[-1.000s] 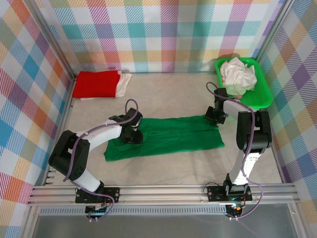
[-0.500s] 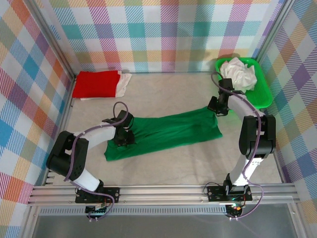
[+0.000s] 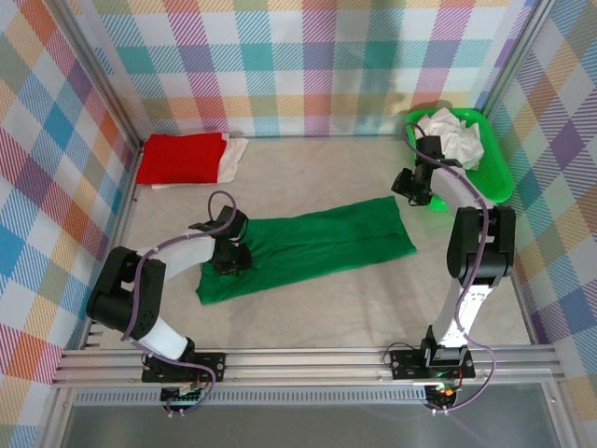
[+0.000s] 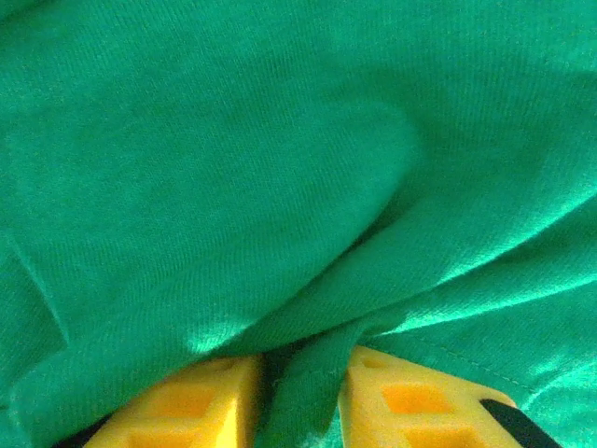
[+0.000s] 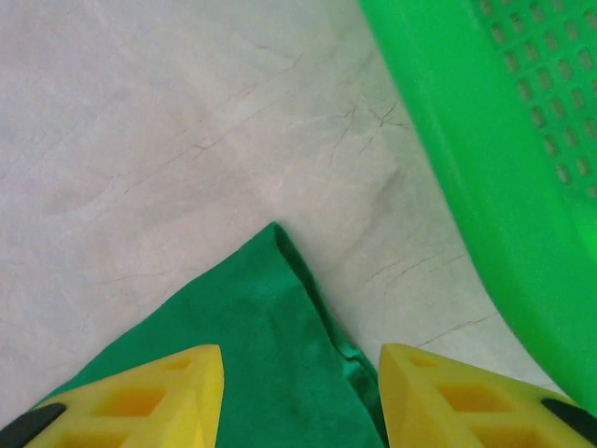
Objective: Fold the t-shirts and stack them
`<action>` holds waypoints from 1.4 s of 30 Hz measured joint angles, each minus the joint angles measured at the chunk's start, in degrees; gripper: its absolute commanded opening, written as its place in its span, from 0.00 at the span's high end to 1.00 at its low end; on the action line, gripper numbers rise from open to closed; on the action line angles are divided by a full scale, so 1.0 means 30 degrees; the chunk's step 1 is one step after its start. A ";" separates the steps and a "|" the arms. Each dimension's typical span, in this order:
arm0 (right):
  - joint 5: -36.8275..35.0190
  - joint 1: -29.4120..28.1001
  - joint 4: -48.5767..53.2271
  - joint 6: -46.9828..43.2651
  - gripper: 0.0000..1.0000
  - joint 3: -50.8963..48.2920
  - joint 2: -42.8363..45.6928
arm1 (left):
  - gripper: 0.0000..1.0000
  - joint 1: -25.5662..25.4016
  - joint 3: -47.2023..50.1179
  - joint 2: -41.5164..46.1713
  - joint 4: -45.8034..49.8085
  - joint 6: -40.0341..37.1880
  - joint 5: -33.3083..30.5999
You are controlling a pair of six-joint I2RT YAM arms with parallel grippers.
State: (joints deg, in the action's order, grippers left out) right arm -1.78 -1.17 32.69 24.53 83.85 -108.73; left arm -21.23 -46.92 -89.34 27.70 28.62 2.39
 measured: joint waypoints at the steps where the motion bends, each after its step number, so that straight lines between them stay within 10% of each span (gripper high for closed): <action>1: 0.0007 0.0000 0.0000 0.0000 0.52 0.0000 0.0029 | 0.68 0.0000 0.0066 0.0117 0.0058 0.0051 -0.0189; 23: 0.1253 -0.4503 0.0073 -0.1501 0.61 -0.0860 -0.1202 | 0.60 0.0882 -0.2412 0.2098 0.1792 0.0699 0.0080; 42: 0.1632 -0.4422 0.0131 -0.1268 0.59 -0.4437 -0.0087 | 0.63 0.2098 -0.5799 -0.4896 -0.0350 0.1013 0.0933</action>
State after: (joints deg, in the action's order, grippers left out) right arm 3.11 -14.44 33.08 20.73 70.54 -108.99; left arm -14.94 -64.31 -104.03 26.65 31.66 5.19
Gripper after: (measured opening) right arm 0.405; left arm 0.369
